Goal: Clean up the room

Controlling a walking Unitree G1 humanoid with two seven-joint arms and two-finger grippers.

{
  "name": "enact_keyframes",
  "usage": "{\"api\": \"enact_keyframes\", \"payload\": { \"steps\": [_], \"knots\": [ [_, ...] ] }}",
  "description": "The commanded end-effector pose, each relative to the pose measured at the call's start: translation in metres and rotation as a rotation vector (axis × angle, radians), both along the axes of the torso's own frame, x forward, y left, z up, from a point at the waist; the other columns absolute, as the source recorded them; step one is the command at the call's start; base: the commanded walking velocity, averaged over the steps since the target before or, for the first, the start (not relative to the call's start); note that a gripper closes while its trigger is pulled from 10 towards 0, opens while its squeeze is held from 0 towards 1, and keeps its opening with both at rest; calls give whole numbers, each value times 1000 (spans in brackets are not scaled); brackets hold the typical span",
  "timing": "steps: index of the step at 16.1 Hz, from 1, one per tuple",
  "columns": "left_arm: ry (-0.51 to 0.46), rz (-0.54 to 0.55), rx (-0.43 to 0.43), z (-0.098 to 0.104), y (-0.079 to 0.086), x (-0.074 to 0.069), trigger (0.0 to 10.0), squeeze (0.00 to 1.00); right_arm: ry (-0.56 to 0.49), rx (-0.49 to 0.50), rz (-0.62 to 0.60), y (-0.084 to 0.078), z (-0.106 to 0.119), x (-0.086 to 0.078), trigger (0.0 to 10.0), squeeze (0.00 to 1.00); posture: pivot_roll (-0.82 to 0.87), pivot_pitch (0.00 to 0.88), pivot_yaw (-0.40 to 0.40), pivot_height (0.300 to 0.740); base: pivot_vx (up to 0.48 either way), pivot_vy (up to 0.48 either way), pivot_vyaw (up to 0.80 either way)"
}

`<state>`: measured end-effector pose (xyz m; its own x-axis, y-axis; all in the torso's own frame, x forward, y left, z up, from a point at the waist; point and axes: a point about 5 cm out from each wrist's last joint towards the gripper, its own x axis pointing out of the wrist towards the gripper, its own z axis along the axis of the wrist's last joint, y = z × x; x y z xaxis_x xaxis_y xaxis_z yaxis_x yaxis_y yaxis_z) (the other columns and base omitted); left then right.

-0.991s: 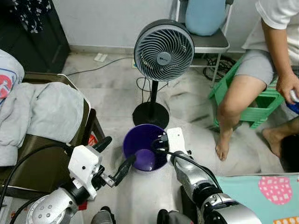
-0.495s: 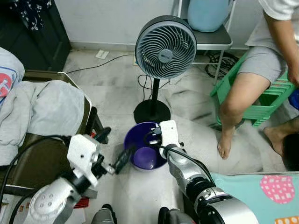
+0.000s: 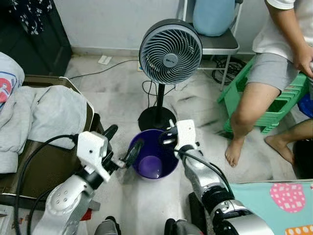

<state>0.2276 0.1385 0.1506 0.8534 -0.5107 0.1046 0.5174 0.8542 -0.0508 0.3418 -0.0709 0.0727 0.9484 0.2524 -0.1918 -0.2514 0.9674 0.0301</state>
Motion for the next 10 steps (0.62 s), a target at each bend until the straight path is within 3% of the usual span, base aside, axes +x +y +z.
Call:
{"api": "enact_keyframes", "payload": {
  "steps": [1,7,10],
  "knots": [
    [-1,-5,4,-3,-3,3,10000,0,11,21,-2,0,0,-2,10000,0,36,120,-61,740,0,0,0],
    [-14,3,-3,-5,-4,9,10000,0,-39,35,30,6,12,-1,10000,0,22,115,-45,740,0,0,0],
    [-23,-9,-6,-5,-7,15,10000,0,-31,35,19,1,9,-3,10000,0,11,106,-36,740,0,0,500]
  ]
}}
